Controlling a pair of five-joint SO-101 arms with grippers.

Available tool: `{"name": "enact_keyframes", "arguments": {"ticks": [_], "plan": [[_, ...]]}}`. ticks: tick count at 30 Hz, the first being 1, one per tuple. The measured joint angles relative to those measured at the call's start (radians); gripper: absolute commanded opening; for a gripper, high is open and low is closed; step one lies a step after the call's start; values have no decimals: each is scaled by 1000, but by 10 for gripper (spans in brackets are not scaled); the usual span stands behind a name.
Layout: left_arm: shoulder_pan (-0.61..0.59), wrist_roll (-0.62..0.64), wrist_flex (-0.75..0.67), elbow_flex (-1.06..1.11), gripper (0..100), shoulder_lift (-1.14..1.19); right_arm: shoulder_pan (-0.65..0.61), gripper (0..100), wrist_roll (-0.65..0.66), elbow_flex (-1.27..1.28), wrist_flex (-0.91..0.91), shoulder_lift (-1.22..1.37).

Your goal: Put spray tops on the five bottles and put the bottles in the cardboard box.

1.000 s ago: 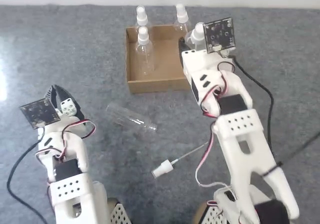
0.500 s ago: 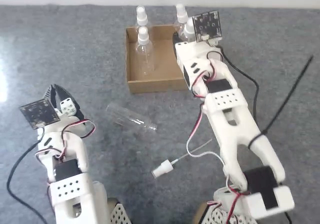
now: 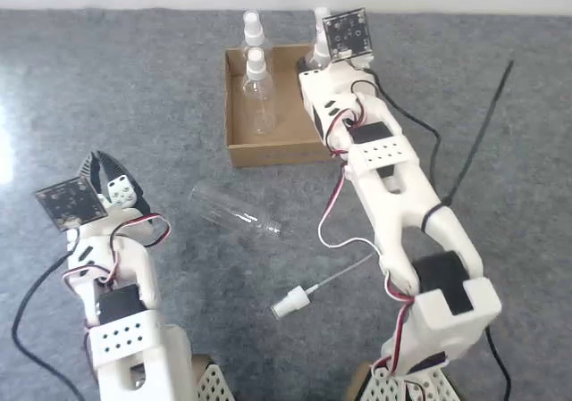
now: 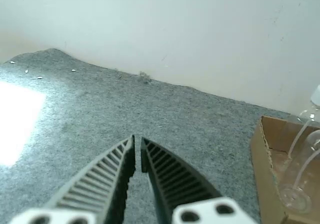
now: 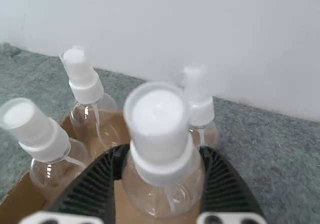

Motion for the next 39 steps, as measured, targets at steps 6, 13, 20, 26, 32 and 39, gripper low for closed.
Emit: {"name": "enact_keyframes", "arguments": {"ticks": [6,13,20,26,32,39], "plan": [[0,0,0,0,13,0,-14,17,0,-41,0,83],[2,0,0,0,13,0,-14,17,0,-157,86,158],[0,0,0,0,13,0,-14,17,0,-290,192,247],[2,0,0,0,13,0,-14,17,-25,-359,238,290],[0,0,0,0,13,0,-14,17,-84,-410,292,290],[2,0,0,0,13,0,-14,17,-89,-410,298,290]]}}
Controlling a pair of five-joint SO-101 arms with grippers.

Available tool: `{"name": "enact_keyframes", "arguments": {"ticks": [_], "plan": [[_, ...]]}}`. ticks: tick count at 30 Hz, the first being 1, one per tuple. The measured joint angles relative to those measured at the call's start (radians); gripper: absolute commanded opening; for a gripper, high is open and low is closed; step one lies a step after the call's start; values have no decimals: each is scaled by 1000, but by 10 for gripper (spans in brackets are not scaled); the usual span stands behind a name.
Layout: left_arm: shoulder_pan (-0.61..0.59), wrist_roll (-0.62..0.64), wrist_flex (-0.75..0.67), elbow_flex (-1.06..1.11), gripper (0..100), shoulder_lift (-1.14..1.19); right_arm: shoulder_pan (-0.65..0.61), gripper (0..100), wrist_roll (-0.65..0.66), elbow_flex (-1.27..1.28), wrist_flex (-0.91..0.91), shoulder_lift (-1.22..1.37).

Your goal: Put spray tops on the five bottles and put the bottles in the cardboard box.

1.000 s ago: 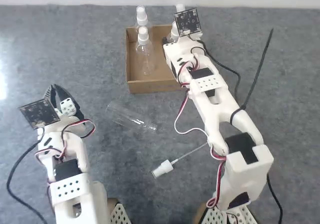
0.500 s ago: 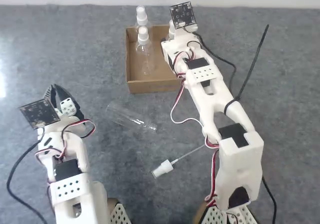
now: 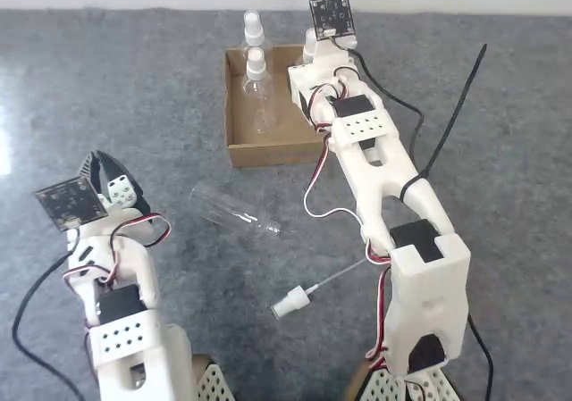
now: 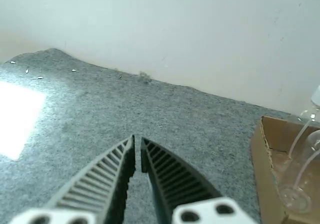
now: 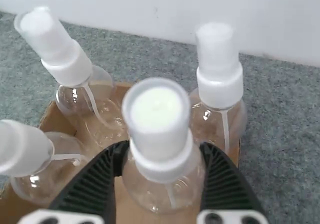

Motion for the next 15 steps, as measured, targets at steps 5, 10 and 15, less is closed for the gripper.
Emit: {"name": "enact_keyframes", "arguments": {"ticks": [5,10,15], "plan": [[0,0,0,0,13,0,-3,17,-2,-15,0,60],[0,-2,0,0,13,0,-2,17,-2,-60,0,94],[0,-2,0,0,13,0,-2,20,-2,-63,0,97]]}}
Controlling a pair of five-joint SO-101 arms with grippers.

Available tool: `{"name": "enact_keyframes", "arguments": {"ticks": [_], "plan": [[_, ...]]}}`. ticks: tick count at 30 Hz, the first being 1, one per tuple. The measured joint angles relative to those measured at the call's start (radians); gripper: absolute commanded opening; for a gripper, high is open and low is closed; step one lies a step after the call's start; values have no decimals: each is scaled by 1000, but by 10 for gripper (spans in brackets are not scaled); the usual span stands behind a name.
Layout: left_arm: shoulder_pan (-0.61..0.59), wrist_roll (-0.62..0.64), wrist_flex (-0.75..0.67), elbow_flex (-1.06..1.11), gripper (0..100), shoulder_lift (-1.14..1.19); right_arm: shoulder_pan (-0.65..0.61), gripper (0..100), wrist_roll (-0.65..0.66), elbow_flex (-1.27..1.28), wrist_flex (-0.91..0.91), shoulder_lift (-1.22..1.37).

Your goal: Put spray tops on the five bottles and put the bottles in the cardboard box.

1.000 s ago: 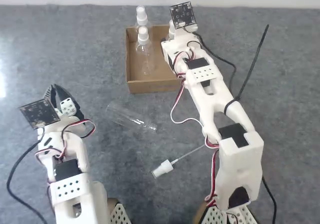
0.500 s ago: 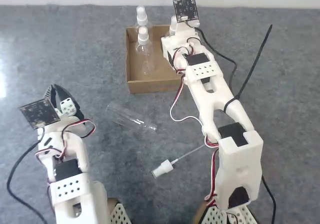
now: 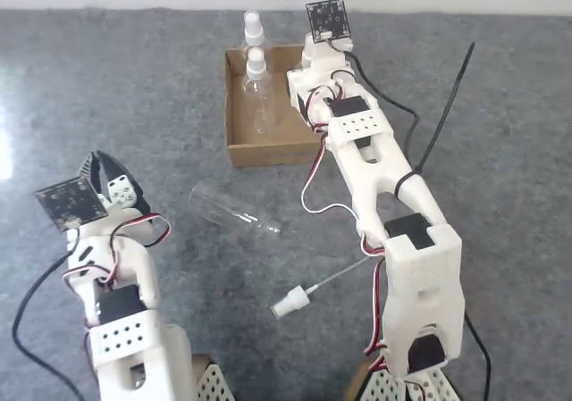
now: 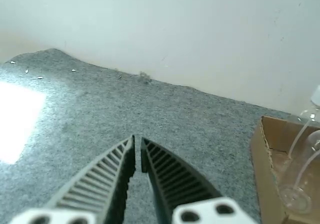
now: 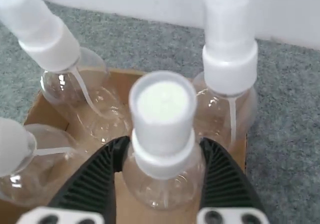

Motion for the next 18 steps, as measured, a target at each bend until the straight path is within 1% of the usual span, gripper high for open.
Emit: {"name": "enact_keyframes", "arguments": {"ticks": [13,15,18], "plan": [[-2,0,0,0,13,0,0,24,0,0,0,0],[-2,0,0,0,13,0,0,56,0,0,9,0],[-2,0,0,0,13,0,0,136,2,-8,28,0]]}}
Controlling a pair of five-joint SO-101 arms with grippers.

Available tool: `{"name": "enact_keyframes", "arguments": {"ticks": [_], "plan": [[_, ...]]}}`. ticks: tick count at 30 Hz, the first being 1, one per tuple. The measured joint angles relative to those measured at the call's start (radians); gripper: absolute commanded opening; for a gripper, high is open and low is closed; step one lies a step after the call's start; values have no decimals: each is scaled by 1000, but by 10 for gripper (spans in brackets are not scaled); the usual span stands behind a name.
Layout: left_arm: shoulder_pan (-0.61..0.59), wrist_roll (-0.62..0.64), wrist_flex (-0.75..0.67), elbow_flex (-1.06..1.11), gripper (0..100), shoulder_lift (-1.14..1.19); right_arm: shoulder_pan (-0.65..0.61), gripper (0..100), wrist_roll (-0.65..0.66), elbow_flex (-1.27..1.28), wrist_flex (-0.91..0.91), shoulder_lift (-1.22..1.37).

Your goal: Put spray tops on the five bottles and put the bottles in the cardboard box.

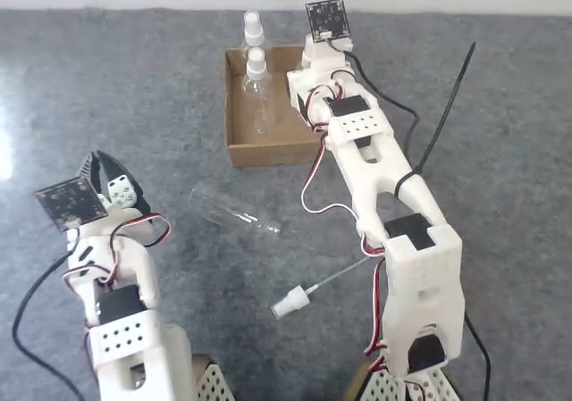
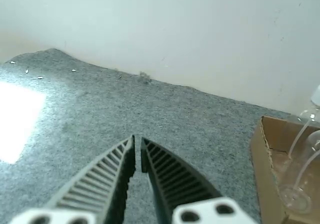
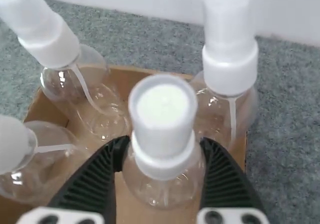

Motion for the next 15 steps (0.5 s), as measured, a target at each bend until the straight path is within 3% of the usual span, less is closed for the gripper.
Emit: {"name": "enact_keyframes", "arguments": {"ticks": [9,15], "plan": [[0,0,0,0,13,0,-6,177,-2,-5,6,0],[0,0,0,0,13,0,-9,281,-2,-5,18,0]]}}
